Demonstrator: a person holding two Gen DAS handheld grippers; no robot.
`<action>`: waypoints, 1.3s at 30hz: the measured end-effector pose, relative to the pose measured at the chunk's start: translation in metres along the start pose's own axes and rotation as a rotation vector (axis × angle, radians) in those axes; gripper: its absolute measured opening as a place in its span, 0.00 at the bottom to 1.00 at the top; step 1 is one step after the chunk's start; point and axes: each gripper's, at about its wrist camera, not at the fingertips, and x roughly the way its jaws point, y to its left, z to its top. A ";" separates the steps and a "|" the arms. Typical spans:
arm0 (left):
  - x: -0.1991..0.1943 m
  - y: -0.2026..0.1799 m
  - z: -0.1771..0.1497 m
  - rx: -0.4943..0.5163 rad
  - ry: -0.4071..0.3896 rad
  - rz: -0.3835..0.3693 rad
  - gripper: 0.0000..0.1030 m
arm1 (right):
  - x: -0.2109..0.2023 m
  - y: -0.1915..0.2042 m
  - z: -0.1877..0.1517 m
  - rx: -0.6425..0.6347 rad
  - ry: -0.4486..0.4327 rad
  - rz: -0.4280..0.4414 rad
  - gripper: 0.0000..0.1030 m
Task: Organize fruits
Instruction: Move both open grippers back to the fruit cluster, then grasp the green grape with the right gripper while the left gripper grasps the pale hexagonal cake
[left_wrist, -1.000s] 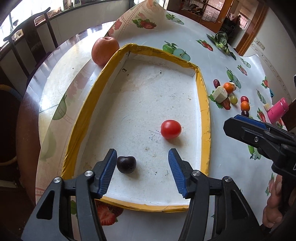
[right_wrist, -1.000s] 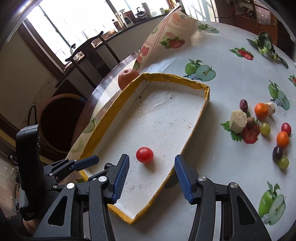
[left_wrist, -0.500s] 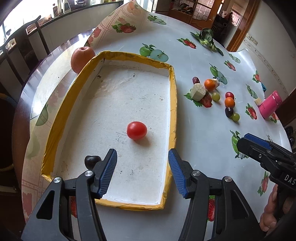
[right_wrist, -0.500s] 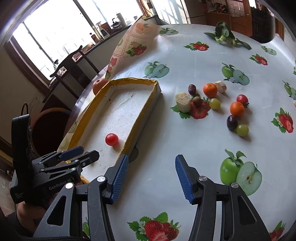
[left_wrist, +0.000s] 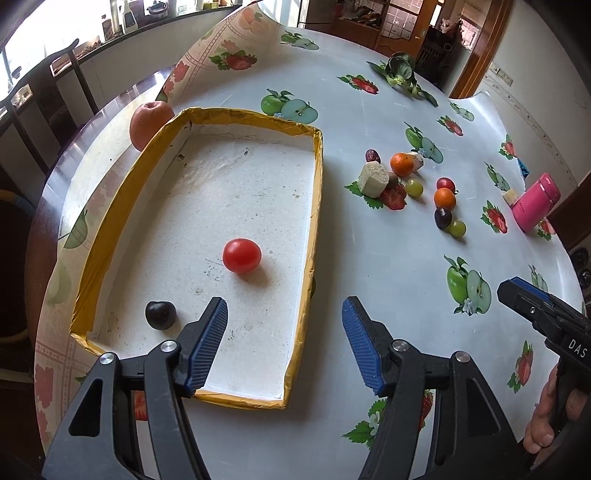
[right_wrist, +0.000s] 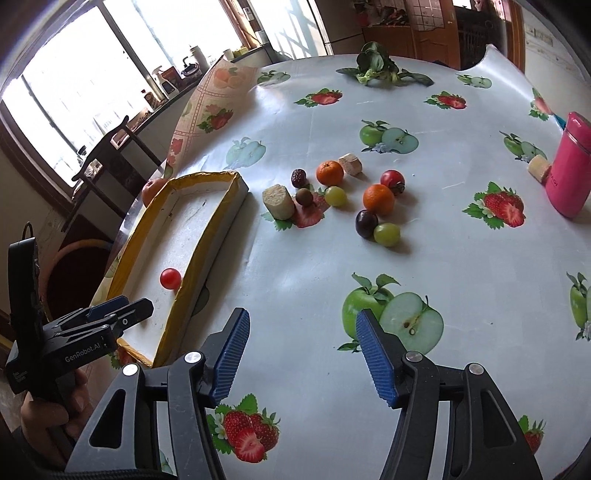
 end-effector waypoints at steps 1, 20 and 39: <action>0.000 -0.003 0.000 0.002 0.001 -0.002 0.62 | -0.002 -0.004 -0.001 0.004 -0.002 -0.005 0.61; 0.019 -0.083 0.018 0.104 0.024 -0.084 0.62 | -0.007 -0.064 -0.002 0.073 -0.036 -0.052 0.61; 0.094 -0.104 0.083 0.062 0.050 -0.046 0.62 | 0.063 -0.072 0.042 -0.031 0.001 -0.033 0.48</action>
